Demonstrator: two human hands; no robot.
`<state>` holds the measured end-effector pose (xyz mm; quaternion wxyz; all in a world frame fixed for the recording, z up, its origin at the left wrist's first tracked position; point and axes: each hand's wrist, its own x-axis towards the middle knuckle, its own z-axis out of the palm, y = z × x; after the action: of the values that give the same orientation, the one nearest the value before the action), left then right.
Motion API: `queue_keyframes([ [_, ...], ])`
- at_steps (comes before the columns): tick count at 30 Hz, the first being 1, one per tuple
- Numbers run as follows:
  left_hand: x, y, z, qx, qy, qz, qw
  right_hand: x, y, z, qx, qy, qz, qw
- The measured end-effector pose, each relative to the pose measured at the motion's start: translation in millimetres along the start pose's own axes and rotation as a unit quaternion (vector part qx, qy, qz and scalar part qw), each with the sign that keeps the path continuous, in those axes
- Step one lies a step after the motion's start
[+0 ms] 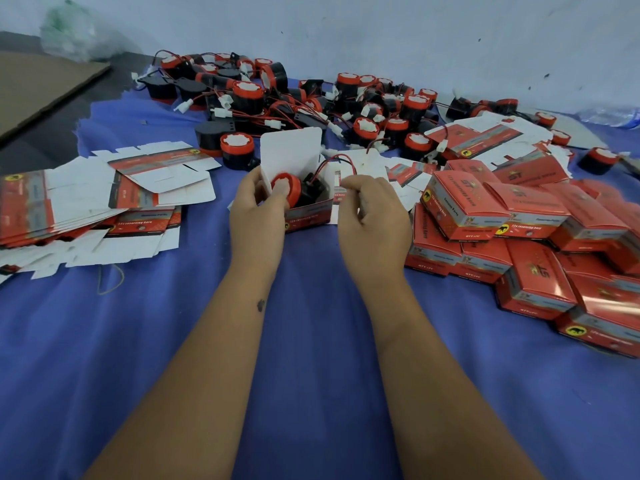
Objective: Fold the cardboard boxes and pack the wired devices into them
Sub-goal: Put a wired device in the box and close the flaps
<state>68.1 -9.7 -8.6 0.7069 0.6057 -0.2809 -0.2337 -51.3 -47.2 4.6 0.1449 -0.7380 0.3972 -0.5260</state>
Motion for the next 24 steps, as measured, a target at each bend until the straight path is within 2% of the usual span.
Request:
queue_keyframes([
  [4,-3,2,1,-0.032,-0.012,-0.001,0.999,-2,0,4,-0.137,-0.15,-0.046,0.978],
  [6,-4,2,3,-0.029,-0.013,0.004,0.999,-3,1,7,-0.183,-0.187,-0.044,0.964],
  [15,-9,7,5,-0.026,-0.01,0.005,1.0,0,-2,10,-0.293,-0.197,-0.039,0.935],
  [20,-8,3,5,0.011,-0.02,0.025,0.999,3,-6,15,-0.225,-0.245,0.014,0.943],
  [24,-4,0,7,0.075,-0.019,0.049,0.996,1,-7,14,-0.176,-0.232,0.007,0.957],
])
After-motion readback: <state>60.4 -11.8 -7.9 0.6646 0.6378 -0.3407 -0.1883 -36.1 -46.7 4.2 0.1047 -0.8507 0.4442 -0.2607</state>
